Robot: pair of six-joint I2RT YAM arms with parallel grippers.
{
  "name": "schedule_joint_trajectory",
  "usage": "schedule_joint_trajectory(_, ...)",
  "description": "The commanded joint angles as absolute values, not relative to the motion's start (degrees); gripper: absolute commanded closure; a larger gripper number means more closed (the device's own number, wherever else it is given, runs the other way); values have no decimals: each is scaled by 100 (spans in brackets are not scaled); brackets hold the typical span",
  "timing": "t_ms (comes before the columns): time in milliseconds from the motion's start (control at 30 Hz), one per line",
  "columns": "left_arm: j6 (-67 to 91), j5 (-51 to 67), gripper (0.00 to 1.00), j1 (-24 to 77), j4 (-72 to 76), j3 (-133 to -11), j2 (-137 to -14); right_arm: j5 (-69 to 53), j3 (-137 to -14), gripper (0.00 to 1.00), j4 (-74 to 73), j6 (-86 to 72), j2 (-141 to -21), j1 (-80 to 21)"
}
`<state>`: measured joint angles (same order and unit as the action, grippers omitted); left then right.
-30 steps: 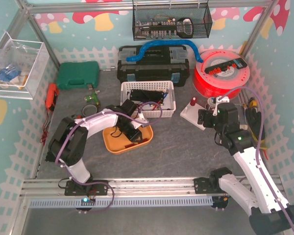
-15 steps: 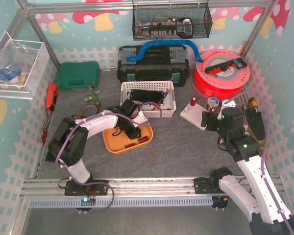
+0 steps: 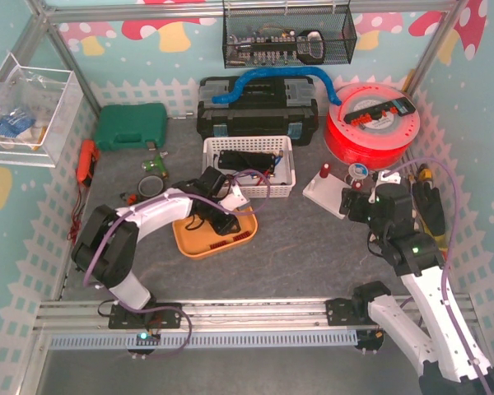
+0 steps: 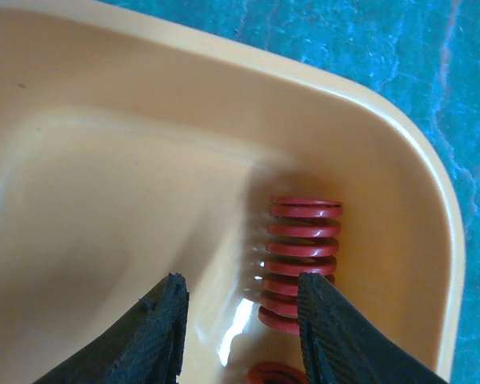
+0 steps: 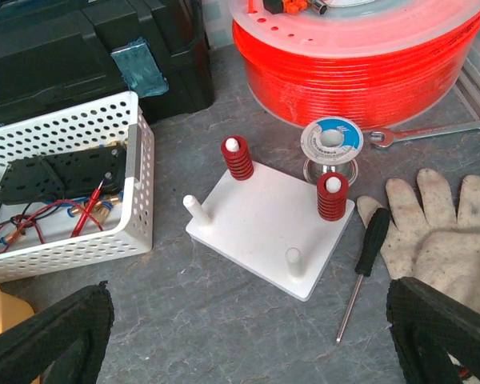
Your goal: Install the large spring
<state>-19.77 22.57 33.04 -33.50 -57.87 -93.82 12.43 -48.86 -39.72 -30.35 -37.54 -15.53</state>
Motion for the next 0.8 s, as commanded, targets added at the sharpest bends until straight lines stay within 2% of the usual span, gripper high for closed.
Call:
schedule_joint_trajectory(0,-2077,2729,57,3352,-3296,-5636,-9394,1236,-5070,8,-4040,-3098,-3779,-1582)
schedule_joint_trajectory(533,-2458,2399,53,3342,-3010,-5498,-9769,1150,-5010,8,-4037,-3371,-3652,-1582)
schedule_joint_trajectory(767,-2404,2202,56,3266,-2827,-5588,-9861,1145,-5048,8,-4036,-3512,-3650,-1582)
